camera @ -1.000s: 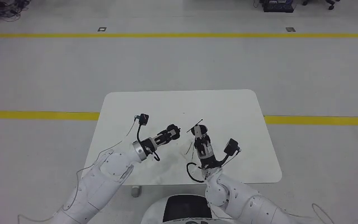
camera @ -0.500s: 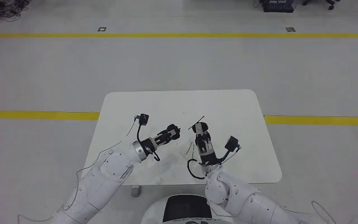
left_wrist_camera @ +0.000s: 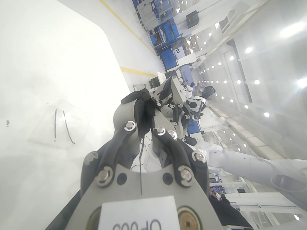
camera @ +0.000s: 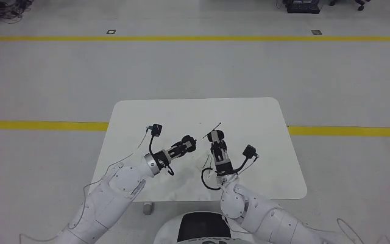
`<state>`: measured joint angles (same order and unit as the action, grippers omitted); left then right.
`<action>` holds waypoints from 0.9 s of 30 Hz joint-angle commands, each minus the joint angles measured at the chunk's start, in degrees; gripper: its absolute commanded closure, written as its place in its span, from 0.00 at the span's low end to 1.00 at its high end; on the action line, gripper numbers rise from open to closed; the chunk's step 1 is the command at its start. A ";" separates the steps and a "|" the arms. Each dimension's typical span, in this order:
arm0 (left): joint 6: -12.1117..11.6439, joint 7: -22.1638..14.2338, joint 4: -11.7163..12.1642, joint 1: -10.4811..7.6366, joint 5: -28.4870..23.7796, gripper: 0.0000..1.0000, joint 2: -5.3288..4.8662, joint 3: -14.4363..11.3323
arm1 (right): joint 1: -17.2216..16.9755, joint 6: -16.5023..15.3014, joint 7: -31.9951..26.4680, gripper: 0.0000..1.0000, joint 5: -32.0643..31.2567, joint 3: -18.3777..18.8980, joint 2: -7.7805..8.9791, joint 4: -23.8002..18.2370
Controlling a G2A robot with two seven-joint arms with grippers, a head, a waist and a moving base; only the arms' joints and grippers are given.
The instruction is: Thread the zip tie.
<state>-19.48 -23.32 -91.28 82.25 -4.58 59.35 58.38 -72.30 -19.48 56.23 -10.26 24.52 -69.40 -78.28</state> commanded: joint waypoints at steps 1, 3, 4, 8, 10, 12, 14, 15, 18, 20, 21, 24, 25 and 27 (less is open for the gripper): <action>0.00 0.00 0.00 0.00 0.00 1.00 0.00 0.00 | 0.00 0.00 -0.91 1.00 0.17 -0.12 -0.21 0.48; 0.00 0.00 0.00 0.00 0.00 1.00 0.00 0.00 | 0.13 0.00 -1.07 1.00 -0.32 -0.08 -0.32 0.95; 0.00 0.00 0.00 0.00 0.00 1.00 0.00 0.00 | 0.13 0.00 -1.07 1.00 -0.32 -0.08 -0.32 0.95; 0.00 0.00 0.00 0.00 0.00 1.00 0.00 0.00 | 0.13 0.00 -1.07 1.00 -0.32 -0.08 -0.32 0.95; 0.00 0.00 0.00 0.00 0.00 1.00 0.00 0.00 | 0.09 0.09 -1.39 1.00 -0.37 -0.02 -0.33 0.92; 0.00 0.00 0.00 0.00 0.00 1.00 0.00 0.00 | -0.35 0.20 -3.25 1.00 -0.99 0.96 -0.43 0.83; 0.00 0.00 0.00 0.00 0.00 1.00 0.00 0.00 | -0.80 0.00 -3.84 1.00 -1.73 1.81 -0.60 0.81; 0.00 0.00 0.00 0.00 0.00 1.00 0.00 0.00 | -1.16 0.00 -4.20 1.00 -1.93 2.30 -0.75 0.64; 0.00 0.00 0.00 0.00 0.00 1.00 0.00 0.00 | -1.79 0.00 -5.35 1.00 -2.61 3.39 -1.12 0.51; 0.00 0.00 0.00 0.00 0.00 1.00 0.00 0.00 | -2.07 0.00 -6.03 1.00 -3.03 3.98 -1.35 0.51; 0.00 0.00 0.00 0.00 0.00 1.00 0.00 0.00 | -2.20 0.00 -6.34 1.00 -3.20 4.26 -1.47 0.52; 0.00 0.00 0.00 0.00 0.00 1.00 0.00 0.00 | -2.61 0.00 -7.28 1.00 -3.61 5.13 -1.89 0.44; 0.00 0.00 0.00 0.00 0.00 1.00 0.00 0.00 | -2.76 0.00 -7.61 1.00 -3.77 5.45 -2.06 0.46; 0.00 0.00 0.00 0.00 0.00 1.00 0.00 0.00 | -3.01 0.00 -8.05 1.00 -4.05 5.90 -2.31 0.49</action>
<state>-19.48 -23.32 -91.28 82.25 -4.58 59.35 58.38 -75.19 -19.48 48.40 -14.17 30.19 -71.60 -77.81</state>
